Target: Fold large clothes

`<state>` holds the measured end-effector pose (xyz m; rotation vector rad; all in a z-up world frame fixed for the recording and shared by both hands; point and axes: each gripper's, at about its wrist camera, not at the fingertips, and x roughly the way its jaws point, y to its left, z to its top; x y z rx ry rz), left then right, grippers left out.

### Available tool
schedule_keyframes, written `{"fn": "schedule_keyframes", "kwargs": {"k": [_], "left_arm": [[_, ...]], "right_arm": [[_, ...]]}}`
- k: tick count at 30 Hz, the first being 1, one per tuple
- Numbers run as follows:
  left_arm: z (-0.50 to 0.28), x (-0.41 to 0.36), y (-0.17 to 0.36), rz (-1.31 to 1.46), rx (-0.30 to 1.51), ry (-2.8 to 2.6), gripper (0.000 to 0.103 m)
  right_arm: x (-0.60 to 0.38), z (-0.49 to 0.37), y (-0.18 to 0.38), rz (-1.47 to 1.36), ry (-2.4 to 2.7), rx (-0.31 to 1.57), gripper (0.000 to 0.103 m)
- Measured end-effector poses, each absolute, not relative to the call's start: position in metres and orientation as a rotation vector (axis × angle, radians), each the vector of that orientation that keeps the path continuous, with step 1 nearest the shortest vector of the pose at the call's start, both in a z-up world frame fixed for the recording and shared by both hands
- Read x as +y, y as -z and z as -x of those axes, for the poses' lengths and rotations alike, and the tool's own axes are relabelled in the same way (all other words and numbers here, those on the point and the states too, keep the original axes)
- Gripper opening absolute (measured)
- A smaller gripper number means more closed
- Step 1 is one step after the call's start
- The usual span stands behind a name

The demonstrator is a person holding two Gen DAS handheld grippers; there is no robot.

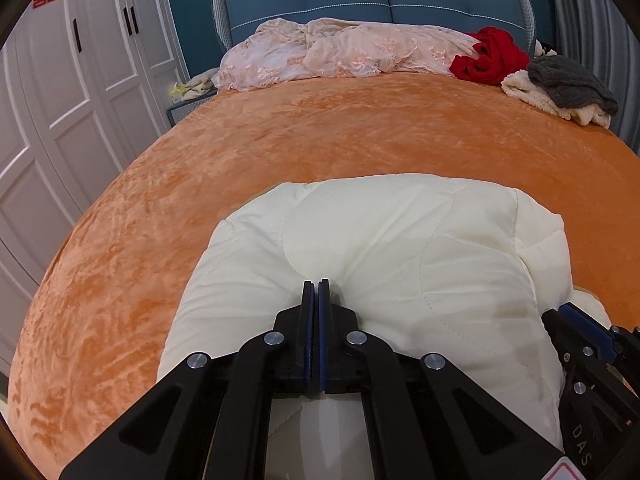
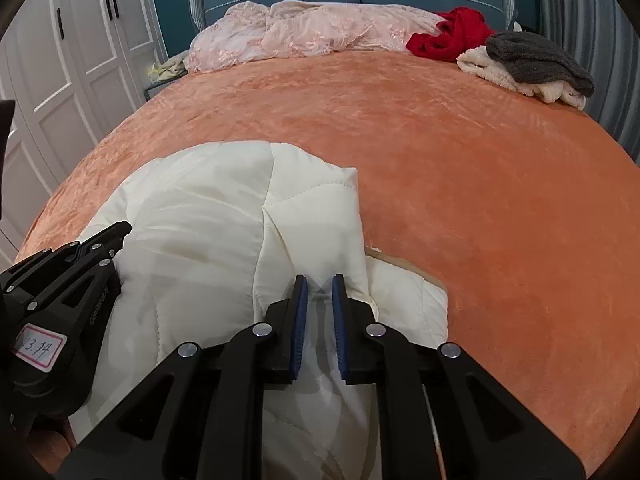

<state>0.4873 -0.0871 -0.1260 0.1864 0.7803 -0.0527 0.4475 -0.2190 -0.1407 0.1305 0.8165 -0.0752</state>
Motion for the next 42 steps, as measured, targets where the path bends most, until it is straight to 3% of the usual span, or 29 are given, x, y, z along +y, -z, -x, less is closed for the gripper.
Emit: {"fn": "schedule_keyframes", "kwargs": {"k": [19, 27, 42], "left_arm": [[-0.481, -0.087, 0.132, -0.172, 0.725, 0.048, 0.000], [-0.427, -0.072, 0.096, -0.221, 0.801, 0.070, 0.005], [-0.379, -0.058, 0.110, -0.193, 0.859, 0.022, 0.005]], "right_arm": [[-0.219, -0.440, 0.143, -0.131, 0.080, 0.767, 0.011], [-0.214, -0.387, 0.086, -0.138, 0.029, 0.815, 0.015], [-0.191, -0.356, 0.112, -0.046, 0.083, 0.894, 0.015]]}}
